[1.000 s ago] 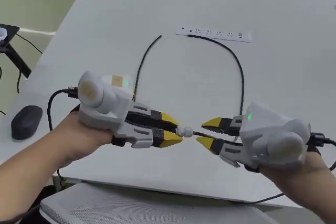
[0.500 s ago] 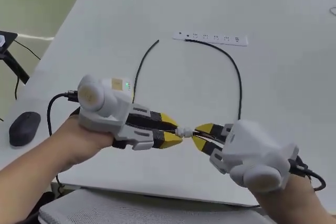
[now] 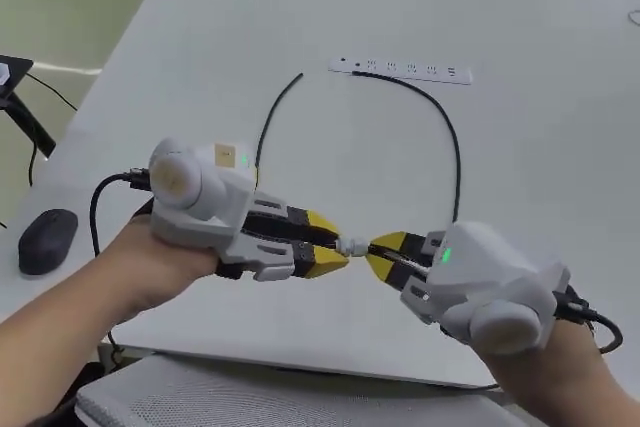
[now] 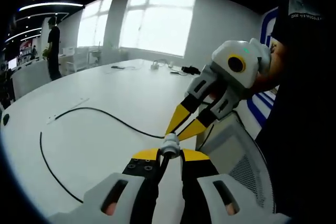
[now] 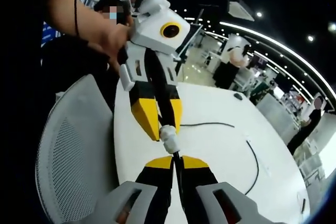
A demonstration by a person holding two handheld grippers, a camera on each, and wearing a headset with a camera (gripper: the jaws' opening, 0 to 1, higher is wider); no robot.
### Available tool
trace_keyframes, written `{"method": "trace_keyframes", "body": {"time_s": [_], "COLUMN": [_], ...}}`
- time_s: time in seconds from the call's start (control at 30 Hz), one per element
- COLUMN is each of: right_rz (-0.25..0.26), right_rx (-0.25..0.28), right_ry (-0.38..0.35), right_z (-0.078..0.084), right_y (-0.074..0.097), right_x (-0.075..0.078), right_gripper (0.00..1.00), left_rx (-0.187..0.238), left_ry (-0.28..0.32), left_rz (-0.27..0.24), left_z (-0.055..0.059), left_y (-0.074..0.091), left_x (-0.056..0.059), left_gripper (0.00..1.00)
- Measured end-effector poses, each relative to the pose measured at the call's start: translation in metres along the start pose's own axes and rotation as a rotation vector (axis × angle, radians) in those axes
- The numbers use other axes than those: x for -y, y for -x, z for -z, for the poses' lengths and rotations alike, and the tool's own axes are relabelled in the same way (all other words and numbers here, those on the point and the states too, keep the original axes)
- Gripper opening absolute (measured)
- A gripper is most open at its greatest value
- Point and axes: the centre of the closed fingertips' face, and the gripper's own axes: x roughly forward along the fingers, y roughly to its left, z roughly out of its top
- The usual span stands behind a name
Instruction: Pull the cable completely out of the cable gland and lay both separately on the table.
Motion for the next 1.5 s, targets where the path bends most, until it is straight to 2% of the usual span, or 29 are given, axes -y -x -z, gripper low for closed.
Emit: {"method": "trace_keyframes", "body": {"time_s": [0.43,0.6,0.7,0.77,1.1,1.23,1.27,1.5], "right_rz": [0.008,0.02,0.023,0.033,0.058,0.08,0.088,0.111], "right_rx": [-0.014,-0.026,-0.022,-0.03,-0.07,-0.093,-0.1,-0.128], "right_ry": [-0.094,-0.144,-0.208,-0.213,-0.335,-0.425,-0.473,-0.627], "right_z": [0.007,0.014,0.018,0.022,0.05,0.066,0.071,0.093], "right_y": [-0.003,-0.003,-0.003,-0.003,-0.005,-0.004,-0.004,-0.006], "right_x": [0.002,0.006,0.008,0.01,0.014,0.016,0.017,0.018], "right_gripper": [0.0,0.0,0.0,0.0,0.0,0.0,0.0,0.0], "left_rx": [0.001,0.004,0.011,0.014,0.026,0.034,0.037,0.047], "left_ry": [-0.001,0.008,0.018,0.014,0.035,0.045,0.046,0.053], "left_rz": [-0.008,-0.01,-0.012,-0.014,-0.007,0.001,0.006,0.005], "left_z": [0.001,0.001,0.0,0.0,0.0,0.0,0.0,-0.002], "left_y": [0.0,0.002,0.003,0.003,0.005,0.004,0.004,0.005], "left_x": [-0.002,-0.003,-0.004,-0.005,-0.001,0.003,0.004,0.004], "left_gripper": [0.15,0.15,0.15,0.15,0.15,0.15,0.15,0.15]}}
